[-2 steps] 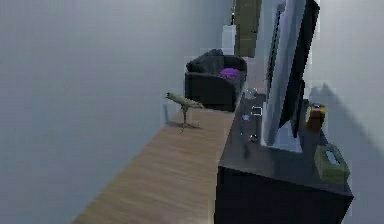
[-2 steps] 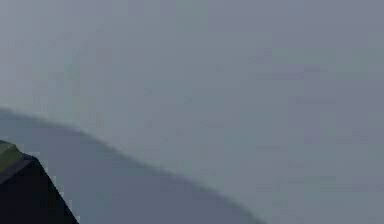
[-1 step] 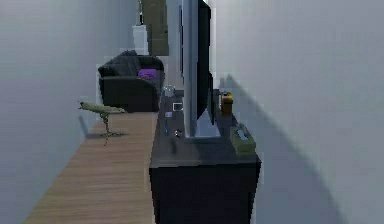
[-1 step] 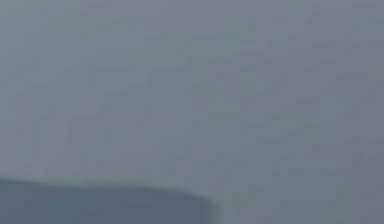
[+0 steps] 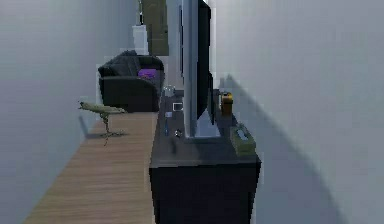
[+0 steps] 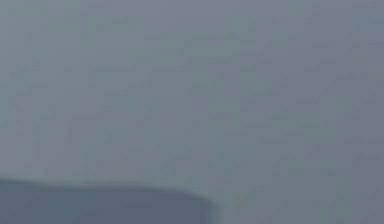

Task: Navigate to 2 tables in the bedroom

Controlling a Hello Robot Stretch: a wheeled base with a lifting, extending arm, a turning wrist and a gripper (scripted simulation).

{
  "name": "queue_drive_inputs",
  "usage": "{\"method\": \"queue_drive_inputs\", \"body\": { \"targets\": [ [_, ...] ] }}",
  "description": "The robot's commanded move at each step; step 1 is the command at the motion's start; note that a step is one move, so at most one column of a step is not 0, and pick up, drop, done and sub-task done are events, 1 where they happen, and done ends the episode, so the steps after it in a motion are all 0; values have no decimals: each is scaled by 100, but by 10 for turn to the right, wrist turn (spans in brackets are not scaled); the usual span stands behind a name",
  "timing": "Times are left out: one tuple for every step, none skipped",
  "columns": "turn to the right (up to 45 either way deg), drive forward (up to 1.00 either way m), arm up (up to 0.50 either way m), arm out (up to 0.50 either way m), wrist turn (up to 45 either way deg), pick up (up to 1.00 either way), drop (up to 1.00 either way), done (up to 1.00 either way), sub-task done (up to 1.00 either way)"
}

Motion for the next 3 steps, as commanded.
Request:
{"method": "queue_drive_inputs", "body": {
  "targets": [
    [-450,0,0,0,0,0,0,0,0],
    [-30,0,0,0,0,0,0,0,0],
    [0,20,0,0,0,0,0,0,0]
  ]
}}
